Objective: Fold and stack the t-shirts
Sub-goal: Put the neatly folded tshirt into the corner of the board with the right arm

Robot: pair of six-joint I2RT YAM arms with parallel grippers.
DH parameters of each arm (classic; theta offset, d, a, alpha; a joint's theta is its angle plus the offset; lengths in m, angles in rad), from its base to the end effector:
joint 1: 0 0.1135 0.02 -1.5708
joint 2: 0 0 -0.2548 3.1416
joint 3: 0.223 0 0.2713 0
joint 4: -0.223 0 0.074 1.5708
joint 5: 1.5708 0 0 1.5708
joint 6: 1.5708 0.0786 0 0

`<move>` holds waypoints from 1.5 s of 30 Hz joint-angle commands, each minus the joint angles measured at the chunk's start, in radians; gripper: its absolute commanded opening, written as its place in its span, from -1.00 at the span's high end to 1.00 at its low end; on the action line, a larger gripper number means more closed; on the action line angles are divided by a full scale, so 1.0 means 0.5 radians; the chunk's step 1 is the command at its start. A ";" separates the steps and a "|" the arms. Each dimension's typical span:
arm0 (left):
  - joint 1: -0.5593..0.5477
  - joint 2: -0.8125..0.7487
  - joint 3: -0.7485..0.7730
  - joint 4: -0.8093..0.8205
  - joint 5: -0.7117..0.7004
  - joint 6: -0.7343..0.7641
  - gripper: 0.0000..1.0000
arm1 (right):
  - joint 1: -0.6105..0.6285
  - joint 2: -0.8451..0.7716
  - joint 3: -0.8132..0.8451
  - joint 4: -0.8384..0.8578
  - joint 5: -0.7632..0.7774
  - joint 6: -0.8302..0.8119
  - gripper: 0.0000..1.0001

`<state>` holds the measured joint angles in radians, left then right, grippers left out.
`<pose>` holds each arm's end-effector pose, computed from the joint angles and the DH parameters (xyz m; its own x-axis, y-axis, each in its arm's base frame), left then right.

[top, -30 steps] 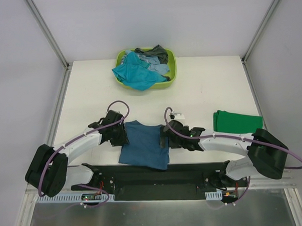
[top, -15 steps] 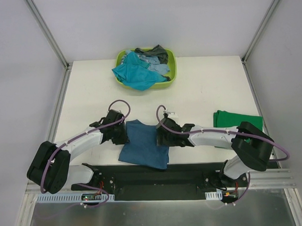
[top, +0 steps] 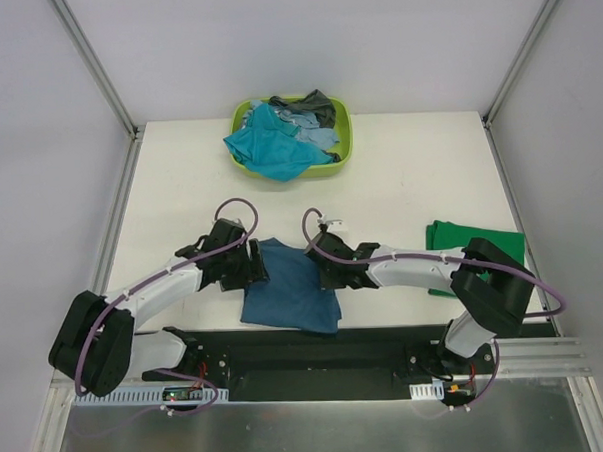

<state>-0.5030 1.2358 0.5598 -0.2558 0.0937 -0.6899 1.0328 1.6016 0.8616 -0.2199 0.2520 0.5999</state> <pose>0.2339 -0.1371 0.1132 -0.8790 -0.2396 -0.4122 -0.0397 0.8983 -0.4375 0.1961 0.2903 0.1111 -0.7746 -0.2311 -0.5888 -0.3889 0.9081 0.1553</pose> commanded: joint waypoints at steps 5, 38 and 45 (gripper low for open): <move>0.012 -0.385 0.175 -0.182 -0.104 0.091 -0.98 | -0.074 -0.255 0.194 -0.569 0.539 -0.616 0.99; 0.040 -0.422 0.316 -0.252 -0.620 0.214 -0.98 | -0.921 -0.795 0.575 -1.441 1.221 -1.801 0.99; 0.043 -0.437 0.307 -0.255 -0.644 0.220 -0.98 | -1.102 -0.878 0.660 -1.508 0.963 -1.936 0.99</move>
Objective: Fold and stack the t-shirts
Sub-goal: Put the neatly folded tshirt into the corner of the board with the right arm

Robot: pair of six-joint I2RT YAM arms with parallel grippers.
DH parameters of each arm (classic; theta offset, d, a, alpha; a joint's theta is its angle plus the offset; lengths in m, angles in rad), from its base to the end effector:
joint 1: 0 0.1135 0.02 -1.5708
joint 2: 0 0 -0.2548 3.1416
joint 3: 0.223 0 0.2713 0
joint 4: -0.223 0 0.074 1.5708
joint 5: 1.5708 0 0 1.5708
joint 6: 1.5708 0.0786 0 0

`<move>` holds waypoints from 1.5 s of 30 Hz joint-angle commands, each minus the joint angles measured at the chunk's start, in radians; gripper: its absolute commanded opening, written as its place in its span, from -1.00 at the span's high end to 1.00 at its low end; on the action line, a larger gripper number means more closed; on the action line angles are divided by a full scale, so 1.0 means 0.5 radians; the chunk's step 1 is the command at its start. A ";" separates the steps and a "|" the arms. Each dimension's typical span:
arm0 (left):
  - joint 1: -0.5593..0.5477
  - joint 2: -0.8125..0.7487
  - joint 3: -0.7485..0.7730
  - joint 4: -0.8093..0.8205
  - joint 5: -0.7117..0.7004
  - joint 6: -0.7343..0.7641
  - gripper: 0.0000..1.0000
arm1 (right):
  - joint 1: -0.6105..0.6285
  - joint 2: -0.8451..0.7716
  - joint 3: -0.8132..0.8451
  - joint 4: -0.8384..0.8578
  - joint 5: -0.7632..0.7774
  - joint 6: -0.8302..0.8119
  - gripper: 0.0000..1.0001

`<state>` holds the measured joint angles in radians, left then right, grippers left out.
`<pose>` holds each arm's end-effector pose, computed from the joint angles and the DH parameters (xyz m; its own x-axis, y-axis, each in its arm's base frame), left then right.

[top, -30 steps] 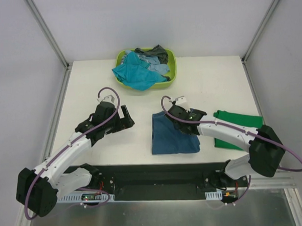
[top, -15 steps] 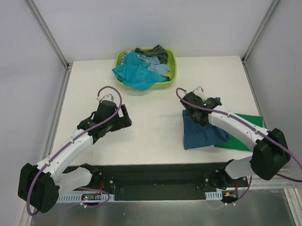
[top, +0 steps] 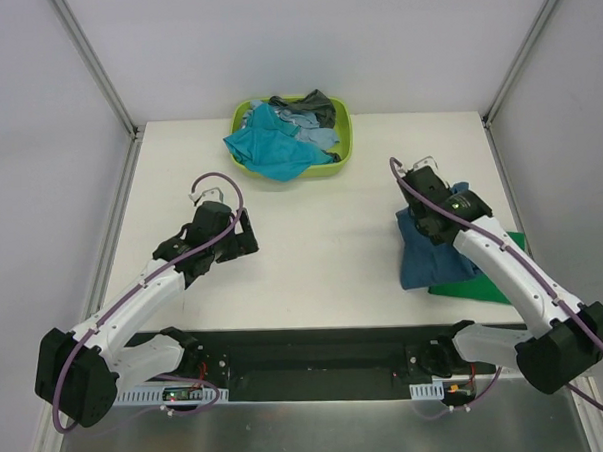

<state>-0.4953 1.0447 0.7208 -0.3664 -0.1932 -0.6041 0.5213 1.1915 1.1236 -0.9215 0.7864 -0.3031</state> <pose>0.2522 -0.1191 0.2103 -0.6521 -0.2813 -0.7040 -0.0415 0.9405 -0.3374 0.2574 0.0836 0.2839 -0.6873 -0.6378 -0.3476 -0.2303 0.6452 -0.7285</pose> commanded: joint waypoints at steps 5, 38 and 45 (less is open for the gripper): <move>0.030 -0.074 -0.027 -0.034 -0.101 0.042 -0.98 | -0.116 -0.070 0.271 -0.225 -0.207 -0.179 0.99; 0.052 -0.003 -0.027 -0.034 -0.141 0.039 -0.98 | -0.775 0.185 0.511 -0.265 -0.573 -0.513 0.99; 0.061 0.031 -0.018 -0.034 -0.135 0.045 -0.98 | -0.981 0.332 0.330 -0.026 -0.600 -0.587 0.99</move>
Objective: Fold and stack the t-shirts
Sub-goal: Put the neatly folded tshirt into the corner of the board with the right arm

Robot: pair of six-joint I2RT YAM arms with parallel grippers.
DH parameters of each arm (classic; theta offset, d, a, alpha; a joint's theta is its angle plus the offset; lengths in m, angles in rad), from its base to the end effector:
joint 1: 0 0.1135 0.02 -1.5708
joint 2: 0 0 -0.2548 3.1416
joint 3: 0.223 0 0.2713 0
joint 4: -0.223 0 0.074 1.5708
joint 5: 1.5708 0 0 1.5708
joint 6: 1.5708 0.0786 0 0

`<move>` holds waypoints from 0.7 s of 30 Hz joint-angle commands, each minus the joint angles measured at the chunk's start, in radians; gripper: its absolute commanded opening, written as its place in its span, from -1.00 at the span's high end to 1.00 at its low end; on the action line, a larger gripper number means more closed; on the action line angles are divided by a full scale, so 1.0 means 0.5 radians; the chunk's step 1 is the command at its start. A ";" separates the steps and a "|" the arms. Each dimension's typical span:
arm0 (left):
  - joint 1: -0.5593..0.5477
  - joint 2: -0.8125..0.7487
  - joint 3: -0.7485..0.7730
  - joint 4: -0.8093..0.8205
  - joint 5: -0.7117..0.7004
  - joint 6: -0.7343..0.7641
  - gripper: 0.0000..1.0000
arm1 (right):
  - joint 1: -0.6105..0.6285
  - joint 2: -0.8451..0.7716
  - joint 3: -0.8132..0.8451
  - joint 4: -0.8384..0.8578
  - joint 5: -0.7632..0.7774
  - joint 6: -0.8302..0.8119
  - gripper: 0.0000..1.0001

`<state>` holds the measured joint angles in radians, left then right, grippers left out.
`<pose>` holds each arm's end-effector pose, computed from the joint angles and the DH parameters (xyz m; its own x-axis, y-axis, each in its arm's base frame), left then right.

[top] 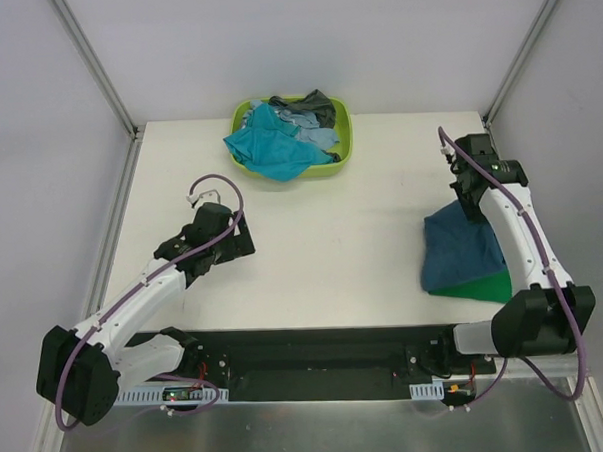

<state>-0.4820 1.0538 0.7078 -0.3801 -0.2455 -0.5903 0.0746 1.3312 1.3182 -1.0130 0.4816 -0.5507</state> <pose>0.2531 -0.1109 0.2020 -0.6494 -0.2696 -0.7111 -0.0877 0.9554 -0.2822 0.3012 -0.0140 0.2947 -0.8175 -0.5261 -0.2343 -0.2986 0.7350 -0.6088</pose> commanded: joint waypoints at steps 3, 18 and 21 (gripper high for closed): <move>0.041 0.021 0.011 -0.007 -0.034 0.021 -0.98 | -0.140 0.105 -0.130 0.268 -0.006 -0.086 0.99; 0.056 0.022 0.011 -0.007 -0.024 0.030 -0.98 | -0.349 0.433 -0.240 0.458 0.393 0.079 -0.33; 0.053 0.012 0.008 -0.007 -0.028 0.033 -0.98 | -0.352 0.412 -0.201 0.452 0.479 0.180 -0.63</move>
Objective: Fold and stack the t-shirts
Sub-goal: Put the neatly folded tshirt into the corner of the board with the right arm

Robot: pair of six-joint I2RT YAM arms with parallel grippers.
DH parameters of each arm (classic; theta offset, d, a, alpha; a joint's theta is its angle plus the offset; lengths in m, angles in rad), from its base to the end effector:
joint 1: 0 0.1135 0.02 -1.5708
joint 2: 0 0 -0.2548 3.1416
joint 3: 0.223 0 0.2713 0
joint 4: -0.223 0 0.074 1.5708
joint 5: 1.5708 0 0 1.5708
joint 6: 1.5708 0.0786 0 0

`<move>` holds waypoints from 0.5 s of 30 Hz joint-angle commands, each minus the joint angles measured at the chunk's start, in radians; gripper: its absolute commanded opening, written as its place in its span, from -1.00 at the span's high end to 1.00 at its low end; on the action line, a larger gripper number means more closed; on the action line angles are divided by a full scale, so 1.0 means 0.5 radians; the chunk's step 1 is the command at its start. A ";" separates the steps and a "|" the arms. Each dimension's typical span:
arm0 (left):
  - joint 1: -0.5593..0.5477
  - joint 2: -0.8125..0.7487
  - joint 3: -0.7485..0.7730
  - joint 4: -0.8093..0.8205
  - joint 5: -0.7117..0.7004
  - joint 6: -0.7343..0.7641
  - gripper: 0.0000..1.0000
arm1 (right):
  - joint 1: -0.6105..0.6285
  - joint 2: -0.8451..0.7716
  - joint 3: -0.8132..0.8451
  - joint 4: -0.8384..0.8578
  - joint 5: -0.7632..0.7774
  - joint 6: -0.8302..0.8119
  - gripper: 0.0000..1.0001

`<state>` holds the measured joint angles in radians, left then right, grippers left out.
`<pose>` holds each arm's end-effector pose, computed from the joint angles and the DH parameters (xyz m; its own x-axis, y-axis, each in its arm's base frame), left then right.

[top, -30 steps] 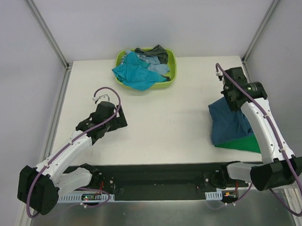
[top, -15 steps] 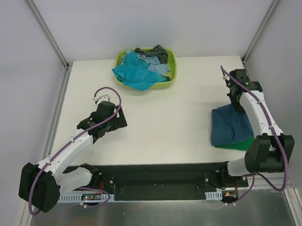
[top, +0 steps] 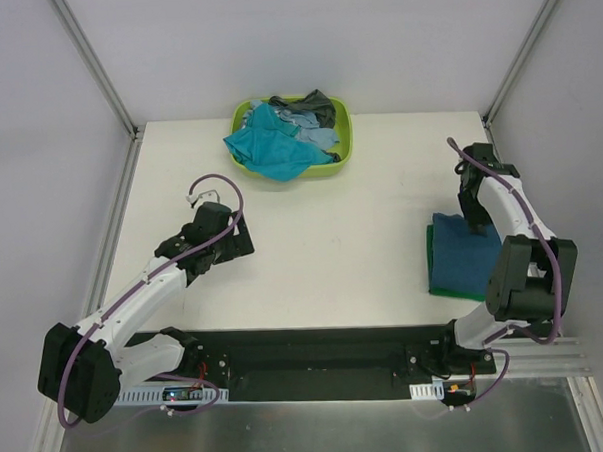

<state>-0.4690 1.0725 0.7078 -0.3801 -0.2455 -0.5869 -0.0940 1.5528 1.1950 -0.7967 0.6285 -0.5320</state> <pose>0.2560 -0.1083 0.1972 -0.6580 -0.2688 -0.7034 -0.1025 0.9574 -0.2700 0.3340 -0.0779 0.2060 -0.9433 -0.3232 -0.0757 -0.1925 0.7184 -0.6685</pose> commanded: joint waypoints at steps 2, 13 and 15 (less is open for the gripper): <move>0.030 -0.031 0.008 -0.007 -0.018 0.029 -0.98 | -0.033 -0.080 0.080 0.023 0.197 0.247 -0.87; 0.033 -0.114 -0.017 -0.007 0.000 0.023 -0.98 | -0.051 -0.889 -0.067 0.313 -0.442 0.920 -0.93; 0.033 -0.151 -0.023 -0.004 0.009 0.020 -0.98 | -0.051 -1.089 -0.245 0.516 -0.850 0.932 -0.93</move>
<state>-0.4625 1.0443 0.7067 -0.3798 -0.2443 -0.5861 -0.1146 1.1885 1.1767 -0.7071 0.5522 -0.1619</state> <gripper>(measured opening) 0.990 0.967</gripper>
